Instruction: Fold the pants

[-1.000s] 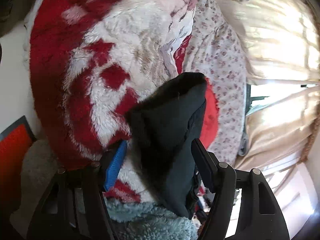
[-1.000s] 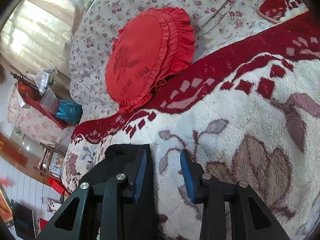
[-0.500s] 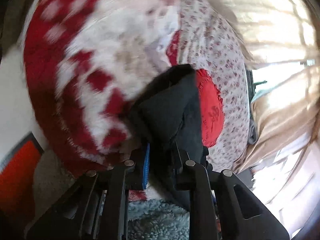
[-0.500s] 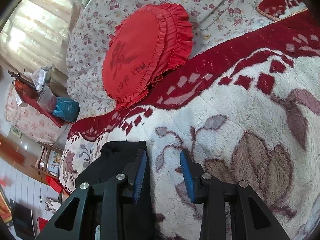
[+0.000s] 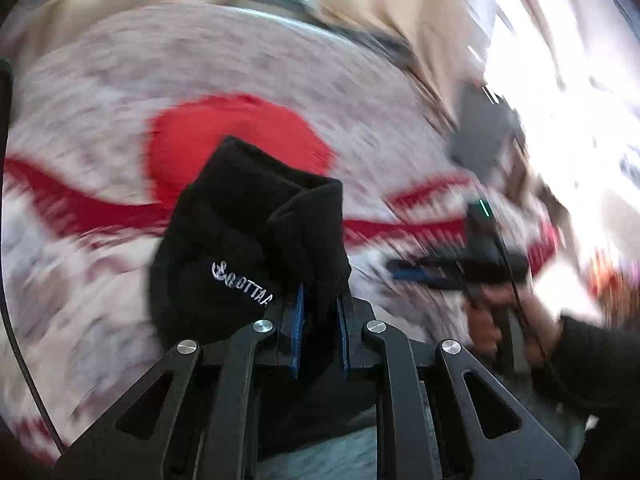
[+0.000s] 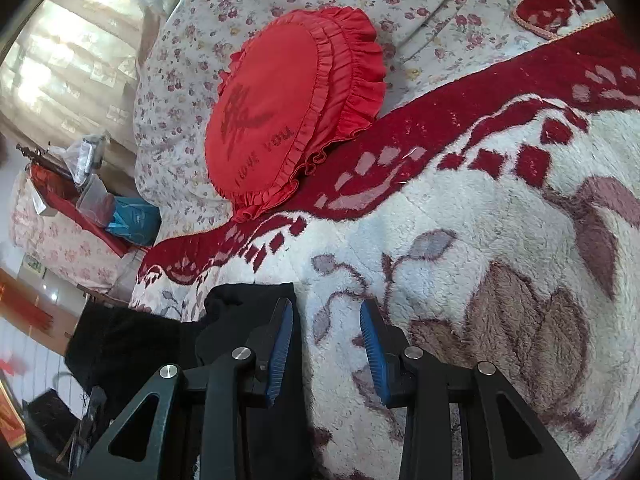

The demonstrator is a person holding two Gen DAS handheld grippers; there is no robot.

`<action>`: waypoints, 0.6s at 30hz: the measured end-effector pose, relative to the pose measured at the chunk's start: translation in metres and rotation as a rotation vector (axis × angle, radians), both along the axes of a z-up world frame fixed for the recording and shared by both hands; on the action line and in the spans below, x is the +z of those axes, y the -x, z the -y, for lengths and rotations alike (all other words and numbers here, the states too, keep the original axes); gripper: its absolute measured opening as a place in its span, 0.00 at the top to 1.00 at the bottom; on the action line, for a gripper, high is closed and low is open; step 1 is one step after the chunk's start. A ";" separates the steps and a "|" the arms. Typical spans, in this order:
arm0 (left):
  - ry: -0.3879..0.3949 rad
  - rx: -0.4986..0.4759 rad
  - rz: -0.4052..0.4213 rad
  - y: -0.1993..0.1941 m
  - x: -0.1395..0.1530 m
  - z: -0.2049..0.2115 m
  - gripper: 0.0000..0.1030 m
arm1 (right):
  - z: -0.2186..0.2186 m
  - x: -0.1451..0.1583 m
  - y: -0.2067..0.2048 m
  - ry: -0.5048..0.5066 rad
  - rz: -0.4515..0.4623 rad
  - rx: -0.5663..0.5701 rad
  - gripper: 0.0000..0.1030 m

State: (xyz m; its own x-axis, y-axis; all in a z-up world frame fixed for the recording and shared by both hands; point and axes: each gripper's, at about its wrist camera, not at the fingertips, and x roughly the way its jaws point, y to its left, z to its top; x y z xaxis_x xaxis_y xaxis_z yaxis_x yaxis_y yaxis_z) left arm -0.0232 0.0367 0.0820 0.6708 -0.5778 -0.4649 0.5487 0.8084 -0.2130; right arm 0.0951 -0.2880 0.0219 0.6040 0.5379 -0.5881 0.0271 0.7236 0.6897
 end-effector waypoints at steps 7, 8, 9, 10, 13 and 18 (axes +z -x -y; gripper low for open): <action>-0.311 -0.166 -0.073 -0.004 -0.048 0.087 0.88 | 0.004 -0.001 0.002 -0.023 0.003 -0.007 0.67; -0.324 -0.165 -0.087 -0.005 -0.052 0.088 0.87 | 0.004 -0.001 0.003 -0.023 0.004 -0.006 0.67; -0.334 -0.166 -0.106 -0.006 -0.057 0.088 0.86 | 0.004 -0.001 0.002 -0.023 0.005 -0.006 0.67; -0.343 -0.166 -0.128 -0.006 -0.060 0.089 0.86 | 0.004 0.000 0.002 -0.024 0.006 -0.005 0.67; -0.299 -0.158 -0.152 -0.002 -0.058 0.078 0.83 | 0.004 -0.001 0.002 -0.024 0.006 -0.005 0.67; 0.017 -0.149 -0.187 0.017 -0.040 0.024 0.65 | 0.005 0.000 0.002 -0.026 0.010 -0.014 0.67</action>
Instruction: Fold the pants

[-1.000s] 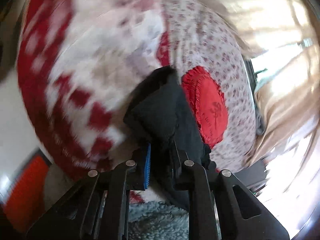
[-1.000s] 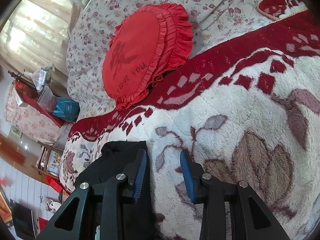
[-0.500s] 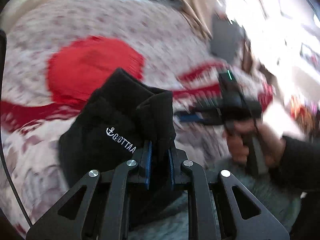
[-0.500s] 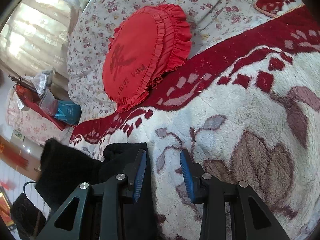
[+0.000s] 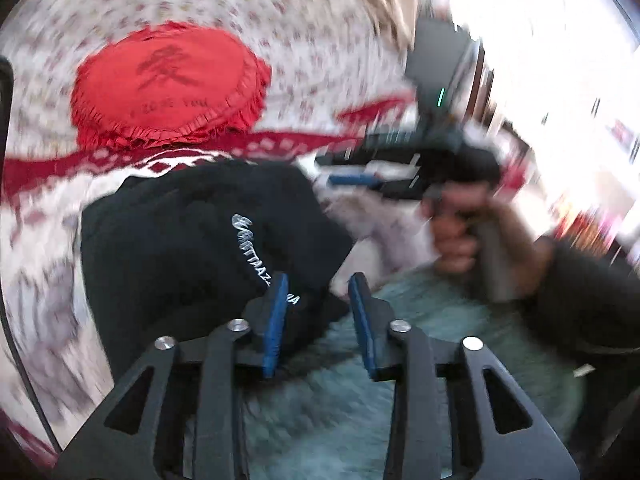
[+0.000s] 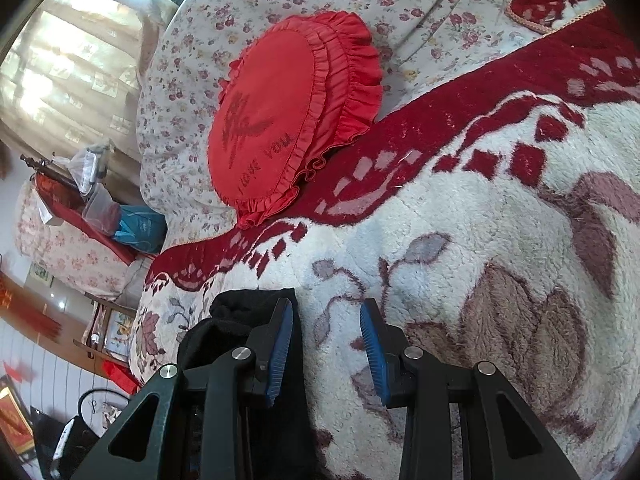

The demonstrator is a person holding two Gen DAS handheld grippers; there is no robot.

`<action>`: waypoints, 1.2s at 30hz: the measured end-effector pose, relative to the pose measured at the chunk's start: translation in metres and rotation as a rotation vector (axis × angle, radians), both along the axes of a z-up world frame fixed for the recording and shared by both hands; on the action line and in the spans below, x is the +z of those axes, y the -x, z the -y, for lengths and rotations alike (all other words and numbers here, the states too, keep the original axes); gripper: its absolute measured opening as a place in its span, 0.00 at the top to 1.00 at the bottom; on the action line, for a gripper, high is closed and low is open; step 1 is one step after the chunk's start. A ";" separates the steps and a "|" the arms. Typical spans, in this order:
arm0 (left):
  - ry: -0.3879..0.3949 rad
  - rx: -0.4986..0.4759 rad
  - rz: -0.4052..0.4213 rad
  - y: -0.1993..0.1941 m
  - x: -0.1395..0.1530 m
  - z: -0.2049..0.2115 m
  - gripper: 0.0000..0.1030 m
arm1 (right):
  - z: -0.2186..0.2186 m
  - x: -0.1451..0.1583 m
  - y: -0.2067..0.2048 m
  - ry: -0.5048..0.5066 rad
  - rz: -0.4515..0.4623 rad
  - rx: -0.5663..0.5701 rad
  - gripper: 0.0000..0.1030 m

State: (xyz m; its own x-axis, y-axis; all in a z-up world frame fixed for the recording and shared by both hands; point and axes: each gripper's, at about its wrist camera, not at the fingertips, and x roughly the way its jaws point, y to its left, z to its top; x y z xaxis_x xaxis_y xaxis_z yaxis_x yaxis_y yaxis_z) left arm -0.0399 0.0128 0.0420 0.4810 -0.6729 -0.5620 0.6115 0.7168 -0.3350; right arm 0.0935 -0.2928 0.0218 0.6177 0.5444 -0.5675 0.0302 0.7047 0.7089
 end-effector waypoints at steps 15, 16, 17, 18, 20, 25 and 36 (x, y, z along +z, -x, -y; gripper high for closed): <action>0.170 0.340 -0.437 -0.061 -0.064 -0.070 0.98 | -0.141 0.011 0.027 0.460 0.003 0.720 0.67; 0.173 0.340 -0.432 -0.063 -0.064 -0.070 0.98 | -0.142 0.008 0.024 0.444 -0.007 0.708 0.67; 0.153 0.339 -0.415 -0.064 -0.061 -0.068 0.98 | -0.140 0.010 0.018 0.410 -0.017 0.686 0.68; 0.127 0.335 -0.397 -0.065 -0.059 -0.064 0.98 | -0.139 0.008 0.014 0.388 -0.034 0.673 0.68; 0.081 0.332 -0.363 -0.065 -0.052 -0.057 0.98 | -0.138 0.004 0.012 0.353 -0.043 0.664 0.67; 0.160 0.267 -0.213 -0.064 -0.004 -0.052 0.95 | -0.115 0.035 0.013 0.265 0.054 0.622 0.68; 0.128 0.434 -0.425 -0.177 -0.043 -0.047 0.77 | -0.122 0.014 -0.045 0.324 0.027 0.485 0.68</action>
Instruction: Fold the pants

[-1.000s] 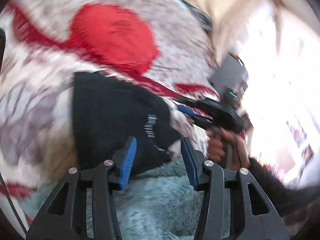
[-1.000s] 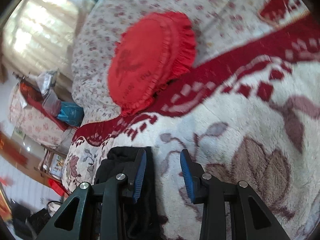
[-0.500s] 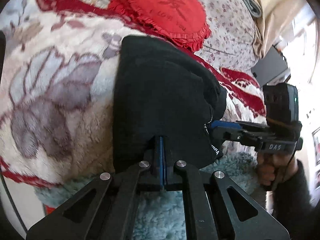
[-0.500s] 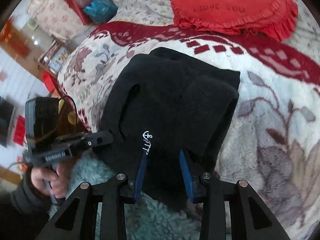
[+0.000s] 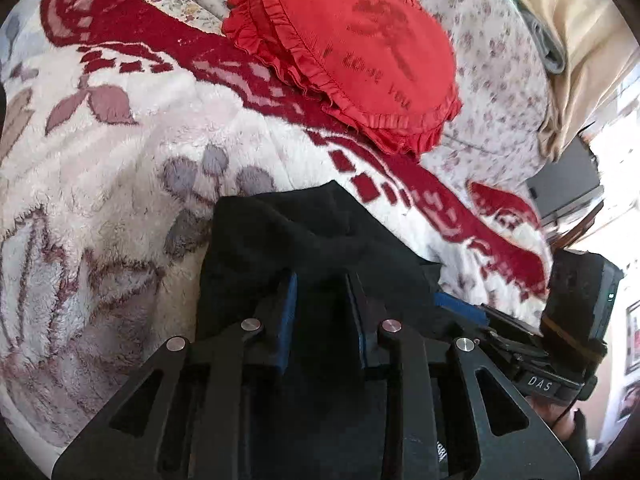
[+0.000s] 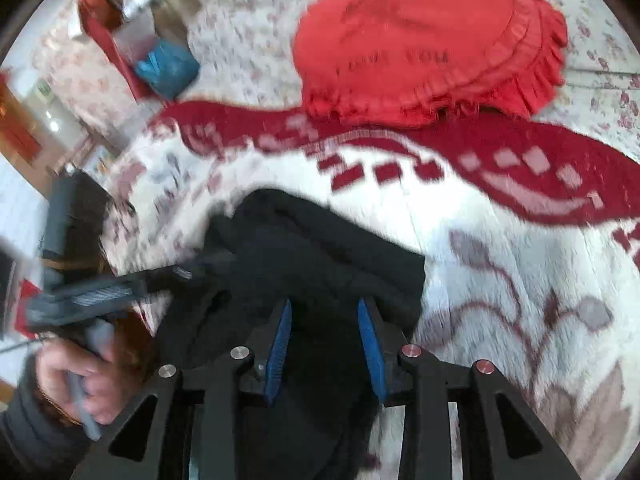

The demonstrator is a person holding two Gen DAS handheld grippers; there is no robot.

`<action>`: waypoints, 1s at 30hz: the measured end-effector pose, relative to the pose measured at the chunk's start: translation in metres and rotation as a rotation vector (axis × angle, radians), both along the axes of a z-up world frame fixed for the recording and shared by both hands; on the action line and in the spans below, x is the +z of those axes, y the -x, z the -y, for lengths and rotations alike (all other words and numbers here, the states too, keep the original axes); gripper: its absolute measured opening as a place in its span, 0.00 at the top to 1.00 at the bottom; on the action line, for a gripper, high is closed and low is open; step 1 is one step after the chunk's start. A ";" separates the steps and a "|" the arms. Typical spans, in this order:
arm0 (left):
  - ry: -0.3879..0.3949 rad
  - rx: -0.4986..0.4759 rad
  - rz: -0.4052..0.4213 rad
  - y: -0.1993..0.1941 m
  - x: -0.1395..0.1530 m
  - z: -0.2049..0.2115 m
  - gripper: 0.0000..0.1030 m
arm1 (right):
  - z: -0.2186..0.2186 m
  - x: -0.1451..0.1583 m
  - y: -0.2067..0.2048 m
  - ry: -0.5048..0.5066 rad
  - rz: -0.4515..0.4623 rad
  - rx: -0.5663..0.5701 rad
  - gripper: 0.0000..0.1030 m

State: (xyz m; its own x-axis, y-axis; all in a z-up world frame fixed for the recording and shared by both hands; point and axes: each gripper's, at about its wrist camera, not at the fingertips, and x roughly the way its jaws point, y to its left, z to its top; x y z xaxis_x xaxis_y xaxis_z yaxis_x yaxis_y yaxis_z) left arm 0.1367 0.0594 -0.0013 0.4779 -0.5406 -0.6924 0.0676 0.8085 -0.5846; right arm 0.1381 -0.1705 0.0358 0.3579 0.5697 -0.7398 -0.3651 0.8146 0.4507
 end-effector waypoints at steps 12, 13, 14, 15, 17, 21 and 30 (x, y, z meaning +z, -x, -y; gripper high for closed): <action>0.341 0.107 -0.017 0.042 -0.023 -0.063 0.39 | 0.071 -0.038 -0.011 -0.351 -0.238 -0.031 0.45; 0.347 0.102 -0.009 0.043 -0.024 -0.064 0.39 | 0.070 -0.039 -0.014 -0.376 -0.243 -0.010 0.45; 0.350 0.093 0.006 0.044 -0.023 -0.064 0.38 | 0.067 -0.039 -0.017 -0.389 -0.242 0.022 0.45; 0.350 0.081 0.012 0.044 -0.022 -0.064 0.37 | 0.065 -0.040 -0.018 -0.394 -0.243 0.048 0.45; 0.359 0.064 0.029 0.043 -0.022 -0.062 0.34 | 0.053 -0.042 -0.022 -0.411 -0.240 0.119 0.44; 0.356 0.066 0.039 0.048 -0.020 -0.061 0.33 | 0.041 -0.041 -0.027 -0.410 -0.211 0.177 0.48; 0.055 0.021 0.139 0.045 0.015 -0.030 0.83 | 0.040 -0.013 -0.017 -0.248 -0.046 0.185 0.81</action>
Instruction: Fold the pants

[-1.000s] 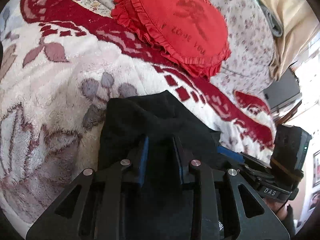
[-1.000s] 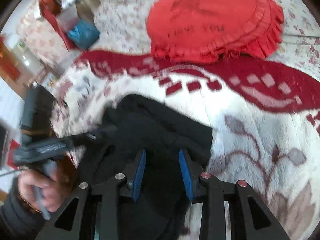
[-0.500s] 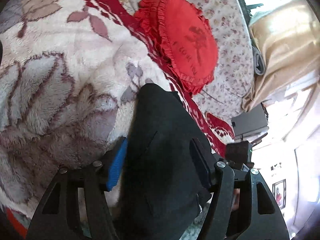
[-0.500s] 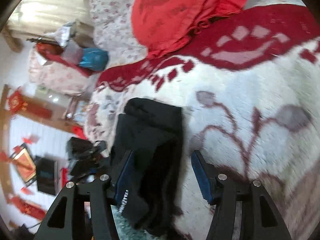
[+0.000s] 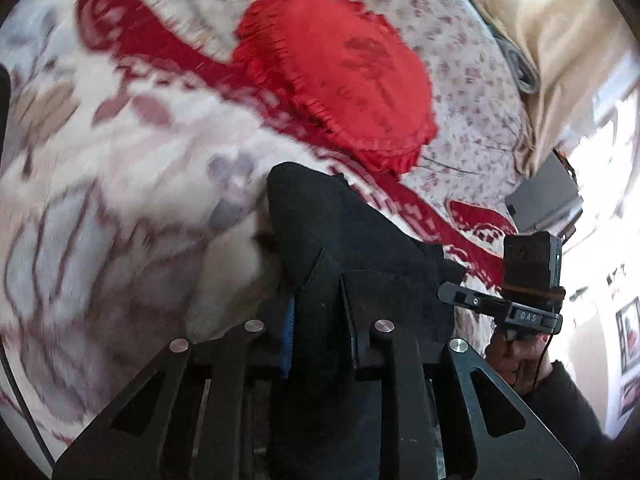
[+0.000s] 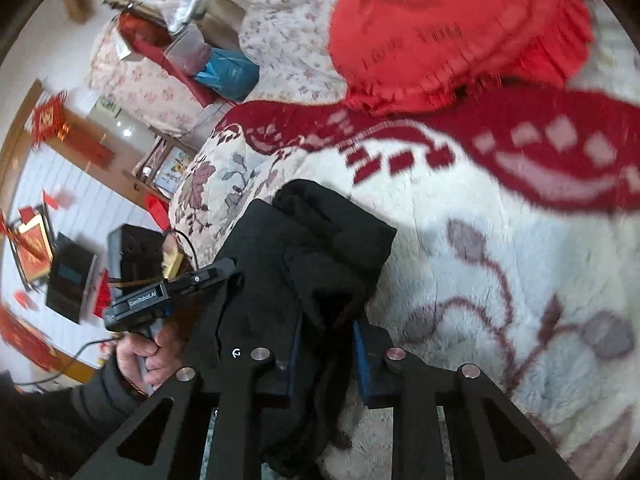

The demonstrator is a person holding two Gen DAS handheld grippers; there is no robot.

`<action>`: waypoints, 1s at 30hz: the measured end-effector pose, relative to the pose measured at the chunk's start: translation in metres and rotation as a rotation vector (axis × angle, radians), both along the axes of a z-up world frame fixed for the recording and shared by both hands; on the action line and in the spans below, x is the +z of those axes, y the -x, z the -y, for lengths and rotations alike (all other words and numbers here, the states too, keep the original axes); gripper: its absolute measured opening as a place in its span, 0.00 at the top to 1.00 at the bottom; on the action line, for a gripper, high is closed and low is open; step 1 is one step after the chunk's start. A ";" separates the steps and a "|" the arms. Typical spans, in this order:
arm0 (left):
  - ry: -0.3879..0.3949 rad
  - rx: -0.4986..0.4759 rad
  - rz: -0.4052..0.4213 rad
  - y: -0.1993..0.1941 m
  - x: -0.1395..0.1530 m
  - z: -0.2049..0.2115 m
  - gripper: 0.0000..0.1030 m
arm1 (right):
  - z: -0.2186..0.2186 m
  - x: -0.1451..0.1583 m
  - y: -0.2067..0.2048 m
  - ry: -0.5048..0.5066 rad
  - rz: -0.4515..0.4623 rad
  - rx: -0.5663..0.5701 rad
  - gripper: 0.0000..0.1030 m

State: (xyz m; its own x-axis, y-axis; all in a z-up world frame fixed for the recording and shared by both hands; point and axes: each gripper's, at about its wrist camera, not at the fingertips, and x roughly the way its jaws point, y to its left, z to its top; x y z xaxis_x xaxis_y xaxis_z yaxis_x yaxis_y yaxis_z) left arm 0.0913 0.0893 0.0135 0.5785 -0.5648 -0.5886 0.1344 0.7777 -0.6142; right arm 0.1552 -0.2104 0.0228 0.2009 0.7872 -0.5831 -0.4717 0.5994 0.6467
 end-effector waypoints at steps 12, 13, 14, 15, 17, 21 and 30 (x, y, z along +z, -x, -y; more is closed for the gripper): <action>-0.005 0.010 -0.052 -0.059 -0.008 0.018 0.71 | 0.048 0.003 -0.038 0.040 -0.069 -0.289 0.70; -0.028 0.018 -0.036 -0.052 -0.006 0.017 0.71 | 0.050 0.011 -0.032 0.053 -0.018 -0.319 0.70; -0.046 0.030 -0.022 -0.046 -0.003 0.016 0.71 | 0.051 0.020 -0.024 0.057 0.028 -0.345 0.70; -0.070 0.049 0.004 -0.037 0.003 0.016 0.71 | 0.051 0.030 -0.015 0.054 0.074 -0.363 0.70; -0.107 0.068 0.076 -0.016 0.020 0.021 0.71 | 0.043 0.047 0.004 0.026 0.147 -0.325 0.70; -0.185 -0.030 0.157 0.018 0.035 0.054 0.71 | 0.001 0.067 0.040 0.141 0.262 -0.149 0.70; -0.463 -0.010 0.118 0.018 -0.008 0.095 0.71 | -0.019 0.014 0.027 0.375 0.097 -0.147 0.67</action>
